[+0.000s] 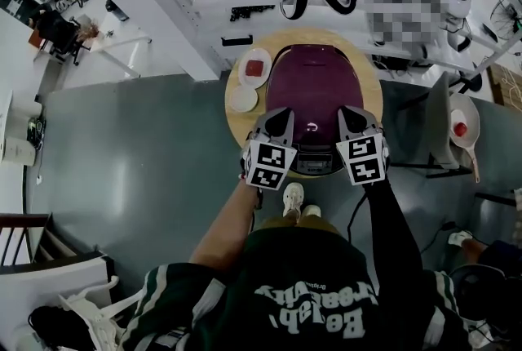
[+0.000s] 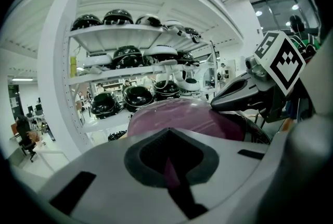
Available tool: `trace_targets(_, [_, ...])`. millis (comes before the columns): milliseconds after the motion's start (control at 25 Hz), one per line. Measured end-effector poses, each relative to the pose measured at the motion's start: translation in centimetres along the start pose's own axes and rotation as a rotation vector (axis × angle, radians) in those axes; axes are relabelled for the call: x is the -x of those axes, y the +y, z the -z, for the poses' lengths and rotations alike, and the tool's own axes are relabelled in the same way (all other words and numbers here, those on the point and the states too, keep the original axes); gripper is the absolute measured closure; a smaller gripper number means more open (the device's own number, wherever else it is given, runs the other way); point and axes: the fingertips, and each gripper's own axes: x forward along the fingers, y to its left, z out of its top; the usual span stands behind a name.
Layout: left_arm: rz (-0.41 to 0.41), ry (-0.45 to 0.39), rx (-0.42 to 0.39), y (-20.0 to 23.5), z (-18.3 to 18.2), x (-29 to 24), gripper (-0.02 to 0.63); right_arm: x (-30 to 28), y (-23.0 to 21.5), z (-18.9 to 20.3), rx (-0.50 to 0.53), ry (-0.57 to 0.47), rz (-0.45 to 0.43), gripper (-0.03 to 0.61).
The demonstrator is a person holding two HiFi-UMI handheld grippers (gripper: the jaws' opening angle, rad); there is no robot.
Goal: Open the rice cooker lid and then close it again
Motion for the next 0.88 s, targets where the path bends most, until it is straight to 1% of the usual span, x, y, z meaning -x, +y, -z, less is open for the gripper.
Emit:
trace_targets(80, [-0.009, -0.008, -0.015, 0.0, -0.1, 0.0, 0.615, 0.0, 0.0, 0.0, 0.019, -0.004, 0.0, 0.577])
trace_targets(160, [-0.033, -0.024, -0.052, -0.1, -0.2, 0.2, 0.615, 0.1, 0.4, 0.0, 0.046, -0.015, -0.006, 0.575])
trace_targets(240, [-0.051, -0.038, -0.091, -0.4, 0.0, 0.4, 0.615, 0.3, 0.7, -0.4, 0.054, -0.051, -0.007, 0.575])
trace_targets(280, [-0.053, -0.044, -0.098, -0.6, 0.0, 0.6, 0.615, 0.6, 0.8, -0.7, 0.05, -0.072, -0.006, 0.575])
trace_targets(360, [-0.051, -0.055, -0.088, -0.9, 0.0, 0.8, 0.615, 1.1, 1.0, -1.2, 0.03, -0.101, -0.007, 0.575])
trace_targets(520, [-0.057, -0.07, -0.066, -1.0, -0.6, 1.2, 0.615, 1.5, 1.1, -1.8, 0.008, -0.118, -0.016, 0.575])
trace_targets(680, [-0.081, -0.091, -0.06, -0.8, -1.5, 1.8, 0.614, 2.3, 0.9, -2.2, -0.008, -0.141, -0.012, 0.575])
trace_targets(880, [-0.127, -0.12, -0.058, -0.4, -3.2, 3.2, 0.614, 4.2, 0.0, -3.5, -0.023, -0.207, 0.019, 0.575])
